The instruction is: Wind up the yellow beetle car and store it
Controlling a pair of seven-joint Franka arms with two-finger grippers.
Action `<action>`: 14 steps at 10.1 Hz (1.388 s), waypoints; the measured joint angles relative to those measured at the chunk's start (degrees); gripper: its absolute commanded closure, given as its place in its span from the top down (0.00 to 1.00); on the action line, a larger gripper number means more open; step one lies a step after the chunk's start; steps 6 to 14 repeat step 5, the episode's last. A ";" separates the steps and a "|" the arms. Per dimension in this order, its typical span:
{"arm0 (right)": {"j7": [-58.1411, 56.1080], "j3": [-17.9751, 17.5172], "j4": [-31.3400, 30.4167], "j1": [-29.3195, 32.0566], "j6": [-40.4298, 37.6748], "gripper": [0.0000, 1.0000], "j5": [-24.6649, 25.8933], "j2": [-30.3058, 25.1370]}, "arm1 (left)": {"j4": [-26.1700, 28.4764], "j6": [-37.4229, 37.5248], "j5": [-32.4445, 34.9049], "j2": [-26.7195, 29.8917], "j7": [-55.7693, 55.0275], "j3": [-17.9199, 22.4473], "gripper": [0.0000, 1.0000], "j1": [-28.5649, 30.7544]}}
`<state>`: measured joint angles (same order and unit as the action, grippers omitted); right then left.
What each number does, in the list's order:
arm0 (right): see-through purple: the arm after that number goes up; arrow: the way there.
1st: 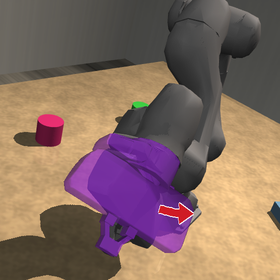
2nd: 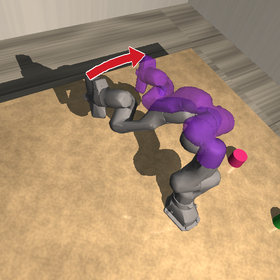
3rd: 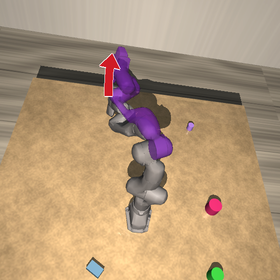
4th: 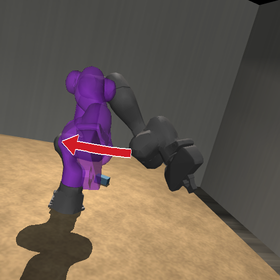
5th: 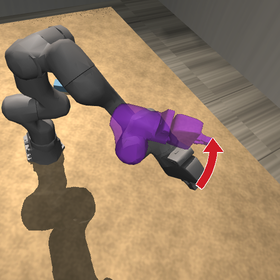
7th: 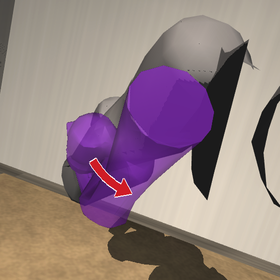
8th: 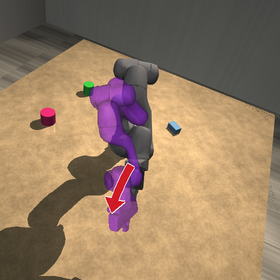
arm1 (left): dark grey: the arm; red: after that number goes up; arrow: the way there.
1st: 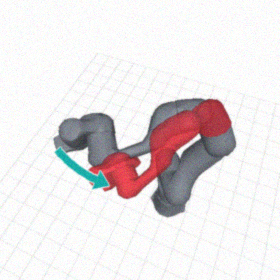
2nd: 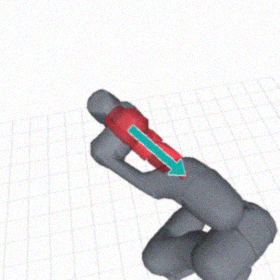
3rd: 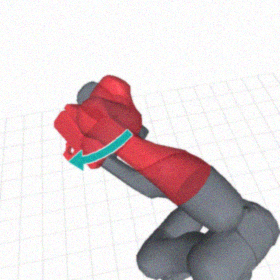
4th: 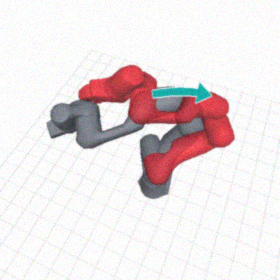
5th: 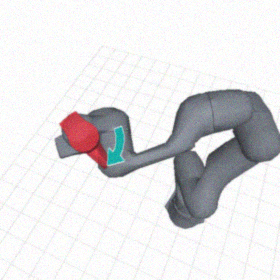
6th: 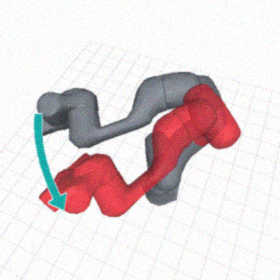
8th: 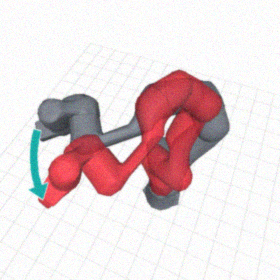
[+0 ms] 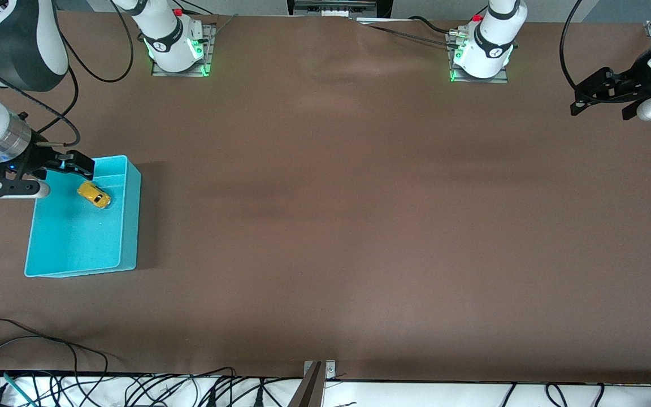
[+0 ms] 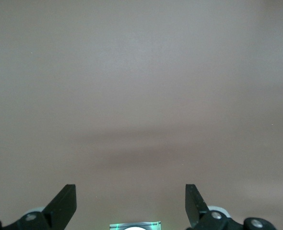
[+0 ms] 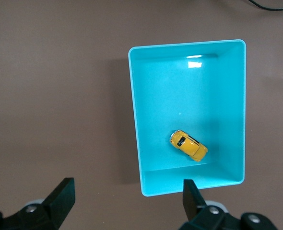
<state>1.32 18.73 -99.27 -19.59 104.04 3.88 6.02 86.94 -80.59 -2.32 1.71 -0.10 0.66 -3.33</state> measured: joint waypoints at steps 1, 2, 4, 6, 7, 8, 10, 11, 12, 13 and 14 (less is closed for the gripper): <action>1.30 -0.01 0.00 -0.02 0.00 1.00 0.00 -0.27 | 0.00 0.00 0.00 0.00 0.00 0.00 1.00 0.00; 2.02 -0.02 0.00 -0.03 -0.01 1.00 0.00 -0.46 | 0.00 0.00 0.00 0.00 0.00 0.00 1.00 0.00; 4.06 -0.02 0.01 -0.03 0.00 1.00 0.00 -0.67 | 0.00 0.00 0.00 0.00 0.00 0.00 1.00 0.00; 4.81 -0.02 0.05 -0.04 0.02 1.00 0.00 -0.70 | 0.00 -0.01 0.00 0.00 0.00 0.00 1.00 0.00; 4.81 -0.02 0.05 -0.04 0.02 1.00 0.00 -0.70 | 0.00 -0.01 0.00 0.00 0.00 0.00 1.00 0.00; 4.81 -0.02 0.05 -0.04 0.02 1.00 0.00 -0.70 | 0.00 -0.01 0.00 0.00 0.00 0.00 1.00 0.00; 4.81 -0.02 0.05 -0.04 0.02 1.00 0.00 -0.70 | 0.00 -0.01 0.00 0.00 0.00 0.00 1.00 0.00; 4.81 -0.02 0.05 -0.04 0.02 1.00 0.00 -0.70 | 0.00 -0.01 0.00 0.00 0.00 0.00 1.00 0.00; 4.81 -0.02 0.05 -0.04 0.02 1.00 0.00 -0.70 | 0.00 -0.01 0.00 0.00 0.00 0.00 1.00 0.00; 4.81 -0.02 0.05 -0.04 0.02 1.00 0.00 -0.70 | 0.00 -0.01 0.00 0.00 0.00 0.00 1.00 0.00; 4.81 -0.02 0.05 -0.04 0.02 1.00 0.00 -0.70 | 0.00 -0.01 0.00 0.00 0.00 0.00 1.00 0.00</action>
